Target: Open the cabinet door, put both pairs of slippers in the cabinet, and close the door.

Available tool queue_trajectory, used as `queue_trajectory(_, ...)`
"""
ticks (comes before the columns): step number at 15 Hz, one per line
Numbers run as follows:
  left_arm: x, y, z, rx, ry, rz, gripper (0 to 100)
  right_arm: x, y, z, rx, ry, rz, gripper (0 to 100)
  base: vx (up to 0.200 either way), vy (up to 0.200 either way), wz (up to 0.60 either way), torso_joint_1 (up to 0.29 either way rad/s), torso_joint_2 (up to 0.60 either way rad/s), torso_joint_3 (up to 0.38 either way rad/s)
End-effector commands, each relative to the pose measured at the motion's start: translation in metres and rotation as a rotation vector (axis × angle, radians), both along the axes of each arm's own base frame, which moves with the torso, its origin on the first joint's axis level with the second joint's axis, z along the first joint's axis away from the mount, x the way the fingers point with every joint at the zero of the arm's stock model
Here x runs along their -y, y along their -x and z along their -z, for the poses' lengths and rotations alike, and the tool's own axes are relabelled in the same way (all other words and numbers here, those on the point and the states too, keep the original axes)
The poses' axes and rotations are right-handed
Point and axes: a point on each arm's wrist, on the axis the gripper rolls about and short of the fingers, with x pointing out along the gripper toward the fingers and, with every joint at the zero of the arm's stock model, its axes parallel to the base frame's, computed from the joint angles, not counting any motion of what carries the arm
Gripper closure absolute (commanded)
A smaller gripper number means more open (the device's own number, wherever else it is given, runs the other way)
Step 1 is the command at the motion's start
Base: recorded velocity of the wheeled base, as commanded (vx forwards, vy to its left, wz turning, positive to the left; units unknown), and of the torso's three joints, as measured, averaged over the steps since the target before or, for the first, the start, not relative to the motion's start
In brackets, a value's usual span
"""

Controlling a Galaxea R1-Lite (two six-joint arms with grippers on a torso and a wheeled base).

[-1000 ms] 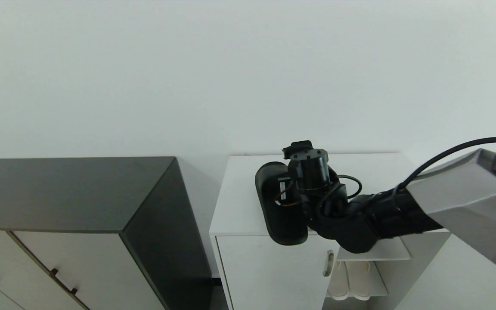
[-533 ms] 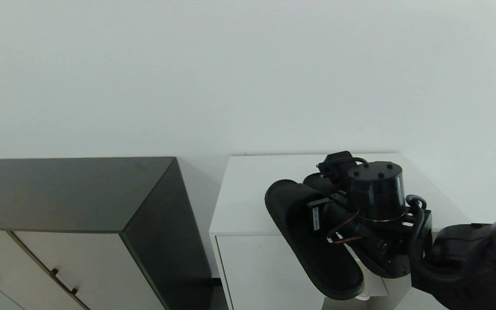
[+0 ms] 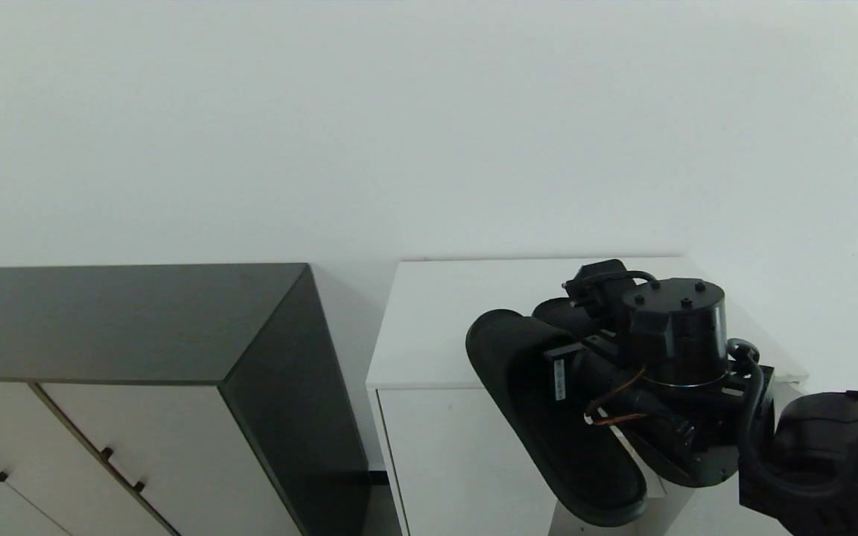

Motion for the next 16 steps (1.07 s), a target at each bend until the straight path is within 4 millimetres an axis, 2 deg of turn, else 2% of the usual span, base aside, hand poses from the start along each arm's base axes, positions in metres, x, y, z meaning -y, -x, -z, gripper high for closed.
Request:
queue_trajectory(1, 0.0, 0.0, 0.0, -0.001, 0.0, 0.001, 100, -0.001, -0.001, -0.002, 0.005, -0.003, -0.003, 100, -0.2, 0.0, 0.0, -0.012, 0.0, 0.007)
queue_trajectory(4, 0.0, 0.0, 0.0, -0.003, 0.0, 0.001, 100, -0.003, -0.002, -0.006, 0.016, -0.014, -0.006, 100, -0.2, 0.0, 0.0, -0.004, 0.0, 0.004)
queue_trajectory(10, 0.0, 0.0, 0.0, -0.003, 0.0, 0.001, 100, -0.005, -0.004, 0.004, -0.005, 0.006, -0.001, 100, -0.2, 0.0, 0.0, 0.003, 0.0, 0.002)
queue_trajectory(16, 0.0, 0.0, 0.0, -0.003, 0.0, 0.001, 100, -0.005, -0.003, 0.018, -0.039, 0.039, -0.004, 100, 0.0, 0.0, 0.0, 0.0, 0.0, 0.0)
